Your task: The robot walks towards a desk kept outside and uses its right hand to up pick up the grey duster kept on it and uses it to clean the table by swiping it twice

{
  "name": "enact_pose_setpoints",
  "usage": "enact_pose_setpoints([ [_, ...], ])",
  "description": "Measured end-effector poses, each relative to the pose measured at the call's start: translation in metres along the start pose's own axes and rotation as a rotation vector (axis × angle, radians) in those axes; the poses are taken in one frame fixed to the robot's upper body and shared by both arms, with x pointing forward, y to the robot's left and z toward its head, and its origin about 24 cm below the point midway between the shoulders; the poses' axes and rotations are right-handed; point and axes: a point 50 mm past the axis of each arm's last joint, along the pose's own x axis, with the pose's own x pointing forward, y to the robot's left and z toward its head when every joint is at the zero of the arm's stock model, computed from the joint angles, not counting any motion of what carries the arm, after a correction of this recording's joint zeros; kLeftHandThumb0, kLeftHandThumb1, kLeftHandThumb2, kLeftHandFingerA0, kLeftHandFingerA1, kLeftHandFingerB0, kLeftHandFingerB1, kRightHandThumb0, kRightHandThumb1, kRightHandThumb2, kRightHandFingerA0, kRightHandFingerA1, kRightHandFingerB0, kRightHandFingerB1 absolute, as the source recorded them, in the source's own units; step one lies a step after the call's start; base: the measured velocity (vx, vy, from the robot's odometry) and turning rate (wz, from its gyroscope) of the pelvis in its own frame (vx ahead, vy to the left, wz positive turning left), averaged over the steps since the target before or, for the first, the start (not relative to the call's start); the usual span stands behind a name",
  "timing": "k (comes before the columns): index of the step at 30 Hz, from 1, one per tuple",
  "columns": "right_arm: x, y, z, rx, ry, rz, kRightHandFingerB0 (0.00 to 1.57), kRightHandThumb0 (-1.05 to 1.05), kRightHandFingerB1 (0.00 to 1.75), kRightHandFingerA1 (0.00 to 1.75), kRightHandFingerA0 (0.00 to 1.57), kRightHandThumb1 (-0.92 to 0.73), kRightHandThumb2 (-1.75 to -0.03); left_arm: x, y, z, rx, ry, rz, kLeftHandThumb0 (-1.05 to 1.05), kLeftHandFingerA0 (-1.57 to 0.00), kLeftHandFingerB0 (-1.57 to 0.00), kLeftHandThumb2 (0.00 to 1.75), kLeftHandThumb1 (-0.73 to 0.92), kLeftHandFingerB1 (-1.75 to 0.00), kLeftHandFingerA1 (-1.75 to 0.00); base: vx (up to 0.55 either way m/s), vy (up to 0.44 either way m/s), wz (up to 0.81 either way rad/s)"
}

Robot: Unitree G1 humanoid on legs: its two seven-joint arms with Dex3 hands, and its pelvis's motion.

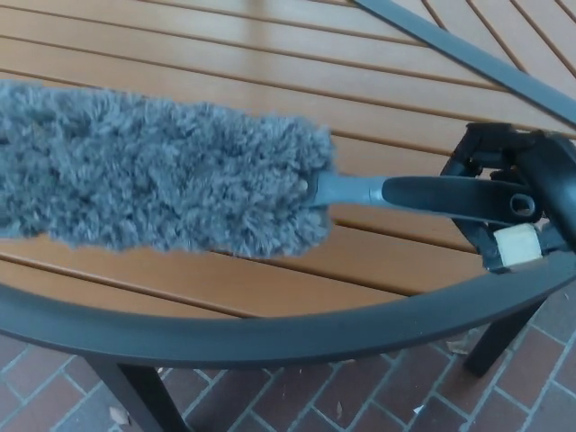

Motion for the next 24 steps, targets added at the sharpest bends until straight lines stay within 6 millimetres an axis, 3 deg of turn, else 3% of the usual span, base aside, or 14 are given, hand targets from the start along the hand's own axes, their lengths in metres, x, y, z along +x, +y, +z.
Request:
enact_pose_setpoints([
  [6, 0.017, -0.011, -0.005, 0.241, 0.076, -0.074, 0.79, -0.24, 1.73, 1.75, 0.98, -0.43, -1.32, -0.002, 0.001, -0.003, 0.008, 0.012, 0.003, -0.77, -0.25, -0.18, 0.80, 0.42, -0.39, -0.44, 0.00, 0.000, 0.00],
  [7, 0.019, -0.011, -0.006, 0.271, 0.091, -0.081, 0.83, -0.22, 1.69, 1.75, 1.02, -0.52, -1.25, -0.002, 0.001, -0.004, 0.008, 0.013, 0.004, -0.75, -0.25, -0.17, 0.79, 0.41, -0.39, -0.44, 0.00, 0.000, 0.00],
  [10, 0.028, -0.011, -0.016, 0.393, 0.164, -0.109, 0.83, -0.23, 1.68, 1.75, 1.03, -0.53, -1.23, -0.003, 0.002, -0.005, 0.009, 0.018, 0.007, -0.75, -0.25, -0.17, 0.79, 0.41, -0.39, -0.44, 0.00, 0.000, 0.00],
  [13, 0.036, -0.001, -0.032, 0.446, 0.267, -0.117, 0.83, -0.23, 1.68, 1.75, 1.03, -0.53, -1.23, -0.003, 0.001, -0.006, 0.003, 0.017, 0.007, -0.75, -0.25, -0.17, 0.79, 0.41, -0.39, -0.44, 0.00, 0.000, 0.00],
  [14, 0.038, 0.003, -0.040, 0.455, 0.315, -0.120, 0.74, -0.30, 1.70, 1.75, 1.02, -0.60, -1.11, -0.002, 0.001, -0.006, 0.001, 0.016, 0.006, -0.76, -0.27, -0.16, 0.81, 0.42, -0.39, -0.45, 0.00, 0.000, 0.00],
  [17, 0.041, 0.012, -0.054, 0.435, 0.405, -0.130, 0.75, -0.26, 1.68, 1.75, 1.02, -0.59, -1.14, -0.003, 0.001, -0.006, 0.002, 0.017, 0.007, -0.75, -0.28, -0.18, 0.79, 0.42, -0.39, -0.45, 0.00, 0.000, 0.00],
  [18, 0.043, 0.017, -0.059, 0.396, 0.445, -0.134, 0.67, -0.29, 1.38, 1.75, 0.88, -0.65, -1.01, -0.002, 0.001, -0.006, 0.004, 0.017, 0.008, -0.76, -0.26, -0.17, 0.79, 0.42, -0.39, -0.45, 0.00, 0.000, 0.00],
  [23, 0.047, 0.027, -0.074, 0.143, 0.512, -0.101, 0.66, -0.28, 1.42, 1.75, 0.85, -0.71, -0.95, -0.001, 0.000, -0.003, 0.004, 0.008, 0.006, -0.75, -0.29, -0.18, 0.79, 0.42, -0.40, -0.46, 0.00, 0.000, 0.00],
  [24, 0.047, 0.027, -0.077, 0.095, 0.519, -0.100, 0.66, -0.29, 0.74, 1.34, 0.87, -0.80, -0.74, -0.001, 0.000, -0.003, 0.004, 0.007, 0.005, -0.74, -0.30, -0.18, 0.79, 0.42, -0.40, -0.46, 0.00, 0.000, 0.00],
])
